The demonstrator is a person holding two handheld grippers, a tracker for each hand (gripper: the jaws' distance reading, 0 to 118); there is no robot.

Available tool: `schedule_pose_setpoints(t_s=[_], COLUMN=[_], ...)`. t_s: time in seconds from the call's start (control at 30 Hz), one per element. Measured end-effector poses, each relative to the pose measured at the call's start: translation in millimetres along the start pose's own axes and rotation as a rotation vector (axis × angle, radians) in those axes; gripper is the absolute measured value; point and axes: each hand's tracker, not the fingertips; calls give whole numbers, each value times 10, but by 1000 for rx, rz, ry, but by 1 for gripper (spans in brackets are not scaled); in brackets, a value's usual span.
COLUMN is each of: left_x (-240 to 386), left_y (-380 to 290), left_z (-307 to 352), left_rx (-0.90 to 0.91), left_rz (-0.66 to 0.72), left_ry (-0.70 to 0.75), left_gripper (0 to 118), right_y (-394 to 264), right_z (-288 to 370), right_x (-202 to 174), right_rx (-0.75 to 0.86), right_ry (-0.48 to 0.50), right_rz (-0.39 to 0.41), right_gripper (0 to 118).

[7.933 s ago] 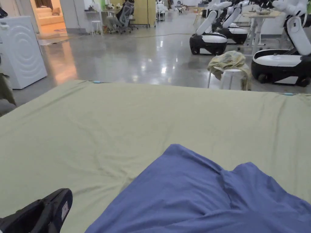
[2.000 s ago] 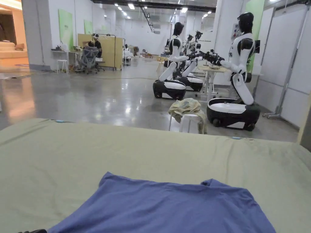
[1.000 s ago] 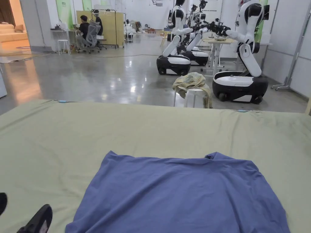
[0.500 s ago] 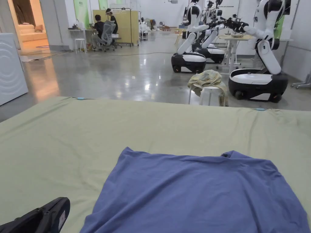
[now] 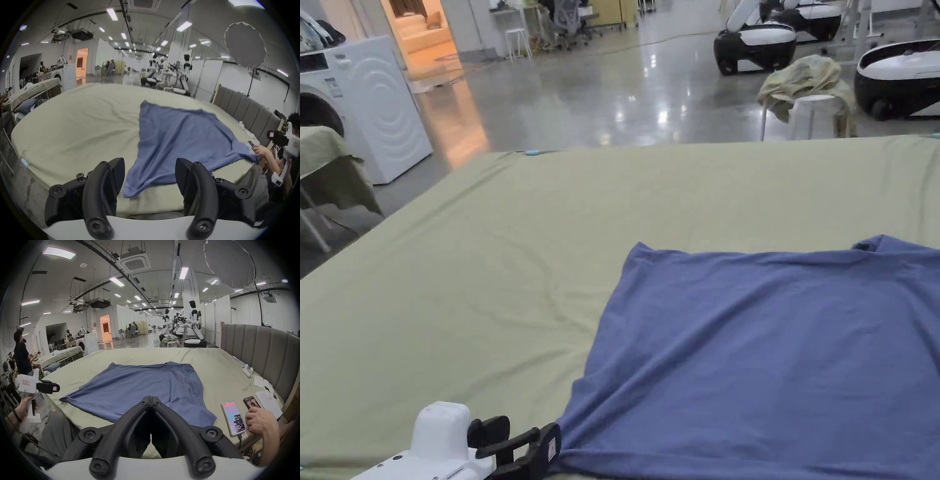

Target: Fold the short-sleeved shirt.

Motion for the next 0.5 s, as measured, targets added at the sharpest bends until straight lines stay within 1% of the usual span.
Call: schedule_pose_setpoints(t_s=[0.1, 0.2, 0.3, 0.33, 0.37, 0.4, 0.43, 0.47, 0.5], left_x=[-52, -87, -118, -106, -93, -85, -77, -38, -7], left_y=[-67, -115, -164, -174, -159, -142, -140, -143, -147], left_z=[-196, -351, -467, -471, -455, -457, -464, -487, -509], left_rx=[-37, -121, -175, -163, -141, -146, -146, -159, -164], left_rz=[-28, -33, -42, -48, -34, -30, -34, -62, -82], left_ry=[27, 4, 27, 30, 21, 21, 18, 19, 22], left_gripper=[65, 65, 62, 58, 49, 39, 25, 18, 17], right_y=[-42, -88, -136, -155, -167, -177, -180, -191, -206], right_z=[-30, -50, -33, -15, 0, 13, -27, -42, -56], right_x=[46, 97, 148, 162, 175, 197, 185, 198, 229], right_rx=[-30, -68, -86, -83, -82, -86, -95, -103, -116], right_ry=[-13, -36, -52, -66, -77, -84, -95, -112, -136], right_rz=[8, 12, 4, 2, 0, -2, -6, -11, -21], right_gripper=[0, 0, 0, 0, 0, 0, 0, 1, 1])
